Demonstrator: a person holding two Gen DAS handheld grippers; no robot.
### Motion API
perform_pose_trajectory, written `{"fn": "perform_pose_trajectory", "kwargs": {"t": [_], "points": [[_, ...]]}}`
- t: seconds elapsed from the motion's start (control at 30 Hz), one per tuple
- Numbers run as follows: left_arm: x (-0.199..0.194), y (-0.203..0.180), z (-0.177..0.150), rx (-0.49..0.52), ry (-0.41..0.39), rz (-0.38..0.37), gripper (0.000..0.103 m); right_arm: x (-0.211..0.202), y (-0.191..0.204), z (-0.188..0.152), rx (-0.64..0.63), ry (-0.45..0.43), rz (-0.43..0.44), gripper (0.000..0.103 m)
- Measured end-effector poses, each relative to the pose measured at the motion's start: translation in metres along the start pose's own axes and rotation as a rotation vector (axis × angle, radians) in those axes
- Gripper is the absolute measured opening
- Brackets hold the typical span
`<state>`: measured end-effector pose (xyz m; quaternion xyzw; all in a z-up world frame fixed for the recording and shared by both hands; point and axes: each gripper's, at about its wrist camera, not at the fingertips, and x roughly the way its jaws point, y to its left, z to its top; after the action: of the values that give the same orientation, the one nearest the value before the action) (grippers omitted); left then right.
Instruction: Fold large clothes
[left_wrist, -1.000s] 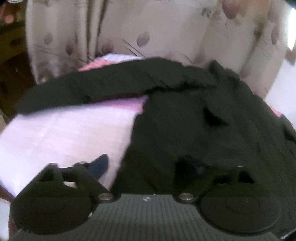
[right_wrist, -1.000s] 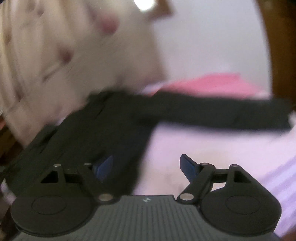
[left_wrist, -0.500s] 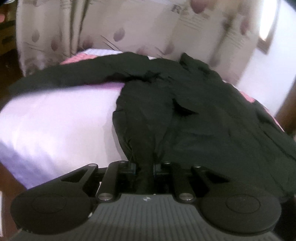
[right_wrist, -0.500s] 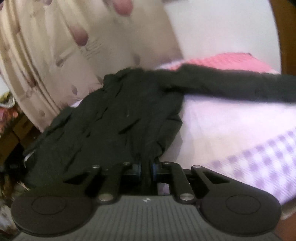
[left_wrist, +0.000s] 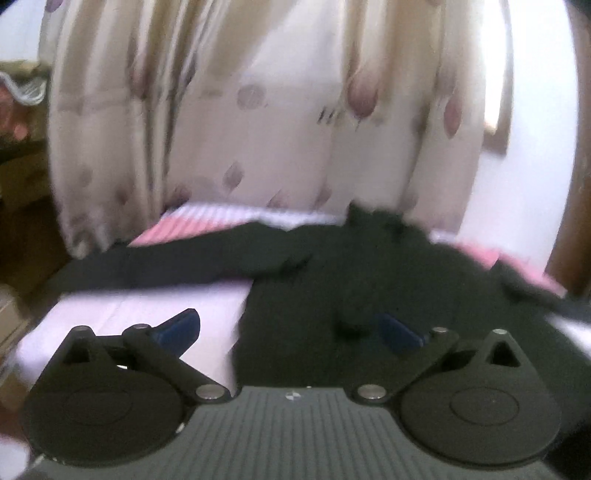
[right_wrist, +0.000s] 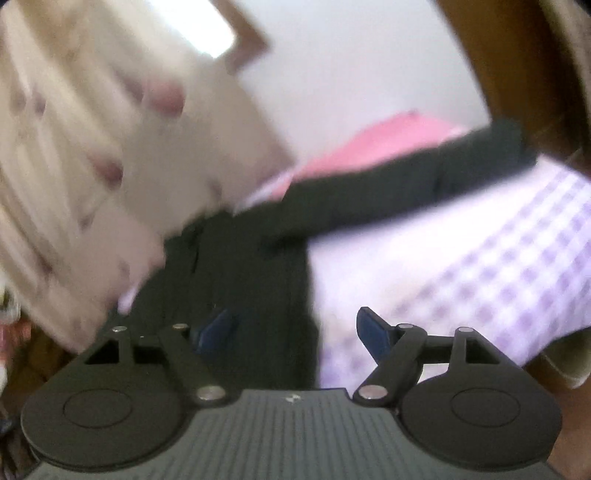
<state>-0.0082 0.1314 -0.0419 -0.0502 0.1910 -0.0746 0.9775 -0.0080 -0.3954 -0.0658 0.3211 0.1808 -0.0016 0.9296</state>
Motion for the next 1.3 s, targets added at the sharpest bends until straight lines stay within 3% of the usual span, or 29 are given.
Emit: {"fn": "perform_pose_trajectory", "kwargs": {"t": [0.23,0.43,0.53,0.67,0.83,1.0,1.1,1.17,1.23,1.3], "points": [[0.097,-0.056,0.029,-0.041,-0.074,-0.054,0.103,0.029,-0.058,0.047,0.189,-0.081,-0.041,0.077],[0.192,-0.078,0.022,-0.069,-0.078,-0.009,0.103,0.06,-0.131,0.081,0.373,-0.137,-0.201,0.077],[0.222,-0.072,0.014,-0.111,-0.065,0.018,0.103,0.068,-0.161,0.093,0.486,-0.172,-0.23,0.077],[0.24,-0.055,0.001,-0.191,-0.039,0.034,0.102,0.076,-0.183,0.102,0.583,-0.257,-0.199,0.075],[0.245,-0.035,-0.008,-0.317,0.001,0.025,0.102,0.095,-0.183,0.112,0.521,-0.319,-0.242,0.077],[0.245,-0.033,-0.009,-0.334,0.01,0.014,0.102,0.106,-0.175,0.114,0.435,-0.328,-0.295,0.077],[0.244,-0.03,-0.011,-0.349,0.003,0.004,0.102,0.109,-0.176,0.12,0.491,-0.333,-0.31,0.077],[0.245,-0.028,-0.012,-0.364,0.005,-0.004,0.103,0.116,-0.182,0.132,0.492,-0.309,-0.327,0.069],[0.245,-0.027,-0.012,-0.376,0.005,-0.007,0.103,0.124,-0.187,0.14,0.462,-0.266,-0.382,0.02],[0.245,-0.027,-0.012,-0.38,0.002,-0.01,0.103,0.128,-0.195,0.146,0.457,-0.23,-0.416,0.008]]}}
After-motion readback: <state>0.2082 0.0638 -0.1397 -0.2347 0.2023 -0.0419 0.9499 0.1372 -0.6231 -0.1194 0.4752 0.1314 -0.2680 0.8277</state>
